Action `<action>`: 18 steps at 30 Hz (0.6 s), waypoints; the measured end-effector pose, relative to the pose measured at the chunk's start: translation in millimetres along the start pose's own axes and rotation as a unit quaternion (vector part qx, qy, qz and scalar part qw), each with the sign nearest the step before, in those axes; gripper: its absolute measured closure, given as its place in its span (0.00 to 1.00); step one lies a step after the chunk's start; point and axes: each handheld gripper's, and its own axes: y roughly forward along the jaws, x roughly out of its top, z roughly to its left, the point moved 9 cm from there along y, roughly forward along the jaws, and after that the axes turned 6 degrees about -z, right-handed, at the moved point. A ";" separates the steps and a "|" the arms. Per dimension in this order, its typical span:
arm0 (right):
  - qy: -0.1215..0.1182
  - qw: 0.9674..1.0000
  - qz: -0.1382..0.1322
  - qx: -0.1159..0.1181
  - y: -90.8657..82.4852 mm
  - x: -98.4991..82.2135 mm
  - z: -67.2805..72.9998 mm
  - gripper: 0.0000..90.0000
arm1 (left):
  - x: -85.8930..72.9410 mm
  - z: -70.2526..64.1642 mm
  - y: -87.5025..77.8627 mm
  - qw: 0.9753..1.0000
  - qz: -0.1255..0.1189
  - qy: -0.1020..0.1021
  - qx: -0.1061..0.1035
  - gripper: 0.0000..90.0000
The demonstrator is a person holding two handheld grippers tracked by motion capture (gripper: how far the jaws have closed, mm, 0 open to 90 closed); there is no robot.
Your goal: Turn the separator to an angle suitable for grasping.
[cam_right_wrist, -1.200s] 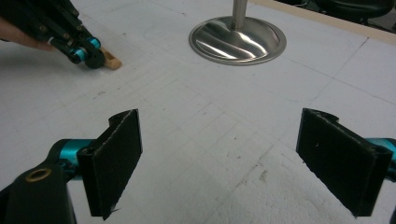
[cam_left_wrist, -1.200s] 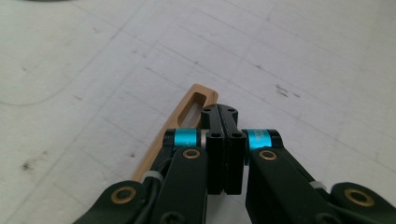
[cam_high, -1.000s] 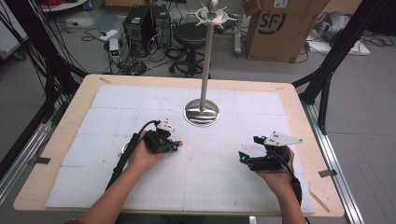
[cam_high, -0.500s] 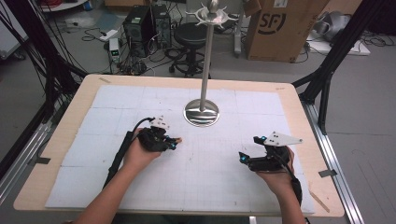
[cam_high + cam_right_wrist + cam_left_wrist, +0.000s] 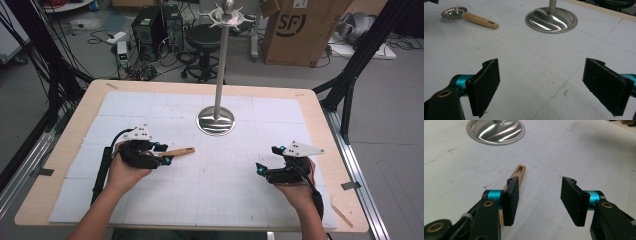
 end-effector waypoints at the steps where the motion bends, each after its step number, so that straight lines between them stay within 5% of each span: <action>1: -0.001 1.000 0.002 0.000 0.2 -0.4 0.1 0.15 | -0.2 0.8 -2.0 1.000 -0.004 -0.002 -0.001 0.53; 18: 0.002 1.000 0.007 0.002 2.8 -2.7 -0.5 0.14 | 1.2 11.8 -19.9 0.999 -0.023 0.028 -0.001 0.32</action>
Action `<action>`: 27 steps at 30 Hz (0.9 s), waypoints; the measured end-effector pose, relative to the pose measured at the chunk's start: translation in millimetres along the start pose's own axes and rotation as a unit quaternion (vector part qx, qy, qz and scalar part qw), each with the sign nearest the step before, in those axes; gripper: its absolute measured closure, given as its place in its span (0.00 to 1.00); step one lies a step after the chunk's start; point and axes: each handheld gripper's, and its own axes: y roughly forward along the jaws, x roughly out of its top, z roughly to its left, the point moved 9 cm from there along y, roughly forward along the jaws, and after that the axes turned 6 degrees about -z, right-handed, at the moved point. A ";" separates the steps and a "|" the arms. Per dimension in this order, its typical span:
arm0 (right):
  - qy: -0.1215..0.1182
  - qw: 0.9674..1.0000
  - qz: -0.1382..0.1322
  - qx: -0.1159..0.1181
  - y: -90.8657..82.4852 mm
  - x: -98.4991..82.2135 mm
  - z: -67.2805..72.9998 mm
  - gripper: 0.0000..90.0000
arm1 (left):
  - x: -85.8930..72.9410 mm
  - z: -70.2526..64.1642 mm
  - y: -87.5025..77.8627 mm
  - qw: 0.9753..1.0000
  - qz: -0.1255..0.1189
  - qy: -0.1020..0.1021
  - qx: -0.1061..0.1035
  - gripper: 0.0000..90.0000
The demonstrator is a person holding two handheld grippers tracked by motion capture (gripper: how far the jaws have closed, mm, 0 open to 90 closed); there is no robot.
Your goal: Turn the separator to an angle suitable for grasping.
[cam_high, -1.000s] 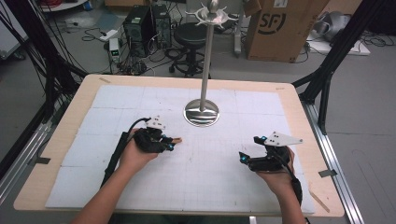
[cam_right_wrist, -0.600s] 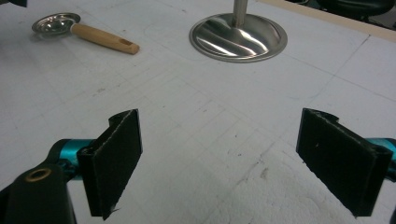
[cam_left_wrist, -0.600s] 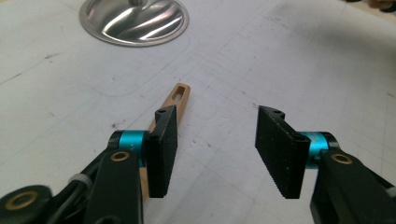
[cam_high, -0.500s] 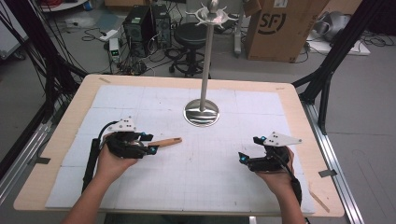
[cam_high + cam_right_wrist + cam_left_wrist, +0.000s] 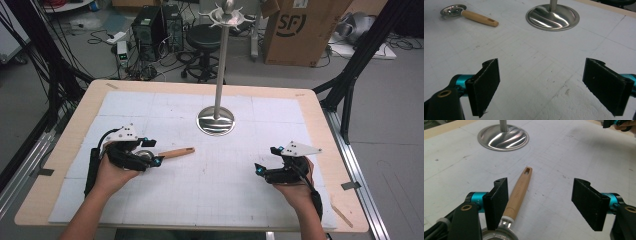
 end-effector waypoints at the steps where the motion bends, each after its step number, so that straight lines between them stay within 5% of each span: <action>1: 0.001 1.000 -0.001 0.000 -0.4 0.2 -0.4 0.14 | 0.6 1.5 -1.5 1.000 -0.003 0.000 0.001 0.31; 7: 0.004 1.000 -0.006 -0.002 -2.8 0.6 -2.1 0.14 | 1.2 14.3 -13.0 1.000 -0.009 -0.003 0.022 0.19; 16: 0.001 1.000 -0.007 -0.001 -3.7 0.8 -1.4 0.14 | 3.0 15.9 -15.2 1.000 -0.018 0.001 0.024 0.09; 20: 0.002 1.000 -0.007 0.000 -3.6 1.0 -1.4 0.14 | 2.7 12.8 -15.8 0.999 -0.013 0.016 0.026 0.08; 27: 0.004 1.000 -0.005 0.001 -2.5 0.5 -1.4 0.14 | 4.0 14.3 -19.7 0.999 -0.021 0.013 0.028 0.08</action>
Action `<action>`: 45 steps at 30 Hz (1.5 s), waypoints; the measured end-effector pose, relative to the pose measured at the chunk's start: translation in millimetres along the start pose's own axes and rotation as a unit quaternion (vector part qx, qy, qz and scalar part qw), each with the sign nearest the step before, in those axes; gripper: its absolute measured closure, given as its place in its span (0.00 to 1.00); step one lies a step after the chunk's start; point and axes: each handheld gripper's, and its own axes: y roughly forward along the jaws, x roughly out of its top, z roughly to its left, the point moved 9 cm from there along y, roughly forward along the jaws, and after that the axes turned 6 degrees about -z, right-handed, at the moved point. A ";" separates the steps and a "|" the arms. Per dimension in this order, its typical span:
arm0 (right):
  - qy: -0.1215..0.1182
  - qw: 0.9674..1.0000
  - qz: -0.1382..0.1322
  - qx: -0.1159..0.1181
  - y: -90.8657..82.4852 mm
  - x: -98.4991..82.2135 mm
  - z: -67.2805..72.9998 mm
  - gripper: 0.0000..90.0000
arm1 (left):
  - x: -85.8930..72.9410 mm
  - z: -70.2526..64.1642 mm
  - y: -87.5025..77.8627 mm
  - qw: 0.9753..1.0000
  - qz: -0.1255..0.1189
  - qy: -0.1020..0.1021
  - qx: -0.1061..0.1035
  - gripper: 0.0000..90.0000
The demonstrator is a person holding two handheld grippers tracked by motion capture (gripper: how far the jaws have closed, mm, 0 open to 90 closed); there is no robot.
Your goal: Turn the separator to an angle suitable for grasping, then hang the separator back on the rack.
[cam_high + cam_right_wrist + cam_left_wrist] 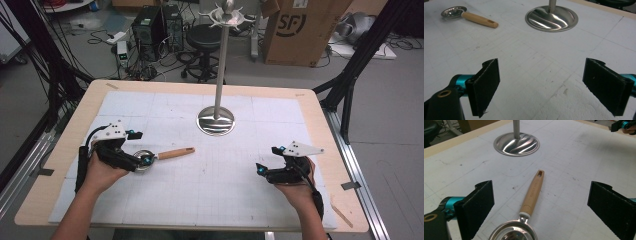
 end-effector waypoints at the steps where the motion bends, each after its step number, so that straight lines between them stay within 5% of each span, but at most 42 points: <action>1: -0.003 1.000 -0.001 -0.001 0.3 0.2 -0.8 0.14 | -0.2 -0.1 0.0 1.000 0.000 -0.001 -0.001 0.08; 10: 0.000 1.000 0.000 -0.003 0.5 -0.4 -1.7 0.14 | -1.7 6.4 -0.1 1.000 -0.001 -0.012 -0.001 0.08; 21: -0.004 1.000 -0.001 -0.004 -2.0 -1.1 -1.5 0.14 | -17.2 23.7 18.3 0.998 0.045 -0.027 0.021 0.11; 33: -0.004 1.000 0.002 -0.003 -1.7 -1.9 -0.7 0.14 | -29.0 23.3 42.9 0.994 0.108 0.000 0.018 0.22; 36: -0.001 1.000 0.004 -0.002 -1.1 -2.1 -0.1 0.14 | -30.2 24.7 44.8 0.991 0.129 0.008 0.027 0.25; 45: 0.001 1.000 0.000 -0.001 -0.1 -1.0 -1.7 0.14 | -33.9 19.0 55.1 0.987 0.160 0.011 -0.001 0.37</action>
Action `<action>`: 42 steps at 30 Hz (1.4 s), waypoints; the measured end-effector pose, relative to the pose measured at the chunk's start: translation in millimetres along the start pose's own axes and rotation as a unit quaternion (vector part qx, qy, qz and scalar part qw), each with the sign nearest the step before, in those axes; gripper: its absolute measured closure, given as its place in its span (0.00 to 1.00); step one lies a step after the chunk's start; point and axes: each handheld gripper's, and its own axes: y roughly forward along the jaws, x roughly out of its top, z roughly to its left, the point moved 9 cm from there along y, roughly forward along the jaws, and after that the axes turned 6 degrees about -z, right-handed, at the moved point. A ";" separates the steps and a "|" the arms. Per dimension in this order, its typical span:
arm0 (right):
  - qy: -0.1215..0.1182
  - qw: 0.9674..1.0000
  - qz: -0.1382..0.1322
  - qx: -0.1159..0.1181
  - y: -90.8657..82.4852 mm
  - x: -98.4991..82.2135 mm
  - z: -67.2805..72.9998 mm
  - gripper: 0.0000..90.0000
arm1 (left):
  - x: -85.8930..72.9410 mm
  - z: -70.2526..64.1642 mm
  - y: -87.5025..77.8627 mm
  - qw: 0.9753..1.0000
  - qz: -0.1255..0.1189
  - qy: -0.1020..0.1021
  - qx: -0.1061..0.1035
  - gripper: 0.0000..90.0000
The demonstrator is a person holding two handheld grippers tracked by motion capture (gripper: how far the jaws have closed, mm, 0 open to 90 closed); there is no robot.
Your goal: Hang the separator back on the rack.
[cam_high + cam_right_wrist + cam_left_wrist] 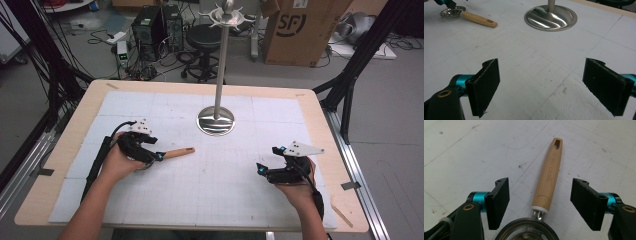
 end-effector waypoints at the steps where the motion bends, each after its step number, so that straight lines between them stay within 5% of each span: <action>1: -0.001 1.000 0.001 0.000 0.0 -0.2 -0.3 0.14 | -0.9 0.0 1.0 1.000 0.005 0.002 -0.001 0.38; 12: -0.002 1.000 0.003 -0.001 0.3 -0.7 -0.1 0.14 | -12.2 -3.4 15.3 0.999 0.048 0.005 -0.015 0.48; 18: -0.002 1.000 0.004 -0.001 0.1 -1.2 -0.5 0.14 | -21.5 -8.3 21.2 0.996 0.087 0.025 -0.018 0.54; 30: -0.002 1.000 0.004 -0.002 -0.2 -1.3 0.0 0.14 | -22.1 -17.8 16.7 0.995 0.091 0.020 -0.033 0.58; 42: -0.003 1.000 0.005 0.000 0.1 -1.4 0.4 0.14 | -22.8 -16.7 18.5 0.995 0.096 0.029 -0.024 0.65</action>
